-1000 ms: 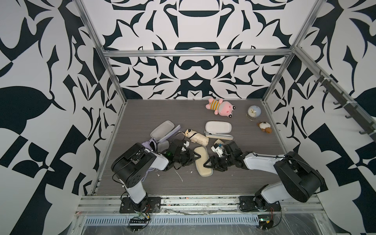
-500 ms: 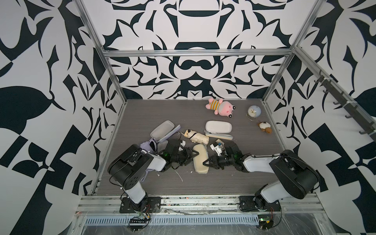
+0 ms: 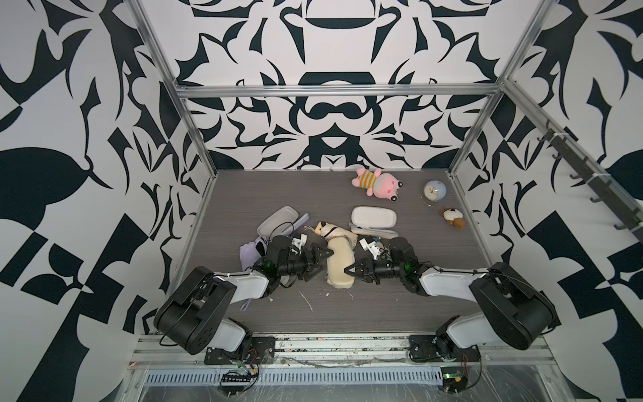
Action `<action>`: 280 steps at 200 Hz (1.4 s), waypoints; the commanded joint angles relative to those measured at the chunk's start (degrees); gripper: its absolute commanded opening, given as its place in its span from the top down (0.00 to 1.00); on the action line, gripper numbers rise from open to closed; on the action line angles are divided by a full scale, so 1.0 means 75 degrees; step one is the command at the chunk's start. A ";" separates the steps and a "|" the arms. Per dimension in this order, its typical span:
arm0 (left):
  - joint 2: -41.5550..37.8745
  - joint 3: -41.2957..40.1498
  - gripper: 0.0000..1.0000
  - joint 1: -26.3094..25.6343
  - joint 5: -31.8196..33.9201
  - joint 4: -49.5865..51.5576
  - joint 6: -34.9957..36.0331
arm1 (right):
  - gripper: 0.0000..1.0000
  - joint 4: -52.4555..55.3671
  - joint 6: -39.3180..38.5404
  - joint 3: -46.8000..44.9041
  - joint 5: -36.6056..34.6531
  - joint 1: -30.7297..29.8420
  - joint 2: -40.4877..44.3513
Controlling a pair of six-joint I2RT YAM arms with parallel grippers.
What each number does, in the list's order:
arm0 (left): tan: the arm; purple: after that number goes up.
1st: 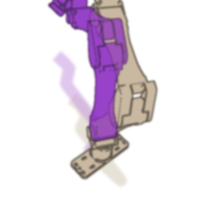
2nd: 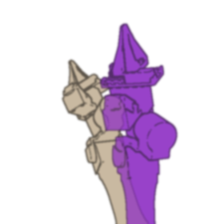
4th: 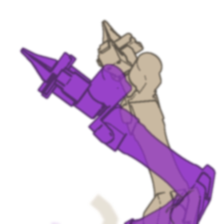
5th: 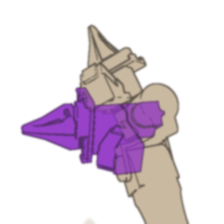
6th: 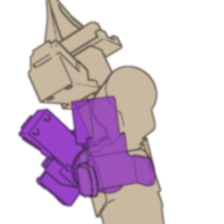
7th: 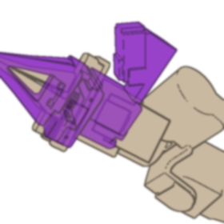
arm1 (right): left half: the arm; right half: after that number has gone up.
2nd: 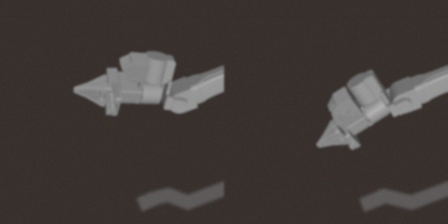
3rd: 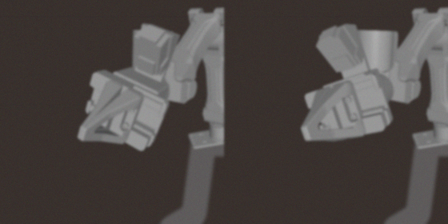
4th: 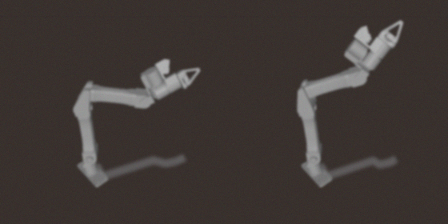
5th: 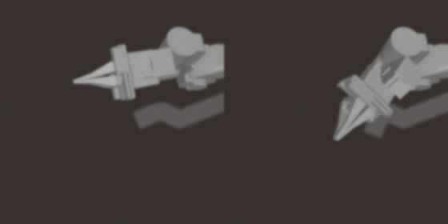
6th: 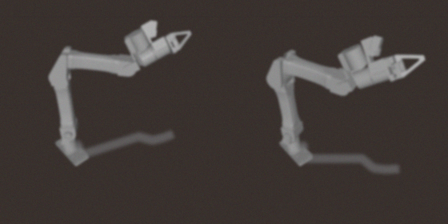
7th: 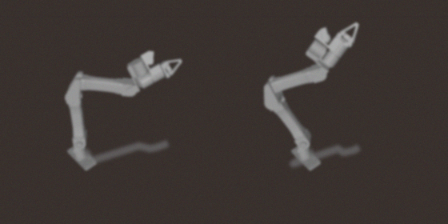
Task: Put umbrellas into zippered umbrella sleeves
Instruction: Pick up the umbrella sleeve at the center of the board, then zip the zipper on the umbrella sleeve.
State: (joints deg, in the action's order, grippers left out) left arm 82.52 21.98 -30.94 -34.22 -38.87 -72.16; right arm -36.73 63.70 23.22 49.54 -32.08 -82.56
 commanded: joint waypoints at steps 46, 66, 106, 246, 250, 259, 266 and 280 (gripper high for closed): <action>-0.0049 0.0136 0.07 -0.0309 0.0018 -0.1332 -0.0495 | 1.00 -0.2801 0.1618 0.0624 0.0788 -0.0115 -0.0054; 0.0084 0.0215 0.11 -0.0381 0.0005 -0.1806 -0.0683 | 1.00 -0.2648 0.1546 0.0811 0.0892 -0.0274 -0.0053; 0.0378 0.0304 0.34 -0.0165 -0.0217 -0.2434 -0.0995 | 0.71 -0.2050 0.1216 0.0944 0.1136 -0.0353 -0.0122; -0.1332 0.2440 0.69 0.0410 -0.2169 0.3049 0.3387 | 0.64 0.2191 -0.8680 0.0615 -0.7243 -0.1972 0.2865; -0.1109 0.2464 0.69 0.0410 -0.2221 0.3039 0.3387 | 0.64 0.2000 -0.8791 0.0598 -0.7328 -0.2009 0.2843; -0.0970 0.2533 0.69 0.0410 -0.2302 0.3064 0.3408 | 0.64 0.1943 -0.8882 0.0711 -0.7463 -0.2038 0.2789; -0.0908 0.2566 0.69 0.0410 -0.2329 0.3096 0.3410 | 0.63 0.1864 -0.8953 0.0768 -0.7456 -0.2047 0.2750; -0.0842 0.2610 0.70 0.0410 -0.2321 0.3118 0.3400 | 0.62 0.1567 -0.9027 0.0777 -0.7267 -0.2051 0.2764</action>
State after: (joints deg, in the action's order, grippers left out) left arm 75.00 39.79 -28.12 -48.05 -17.56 -49.89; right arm -13.80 4.51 27.86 2.11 -47.59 -62.87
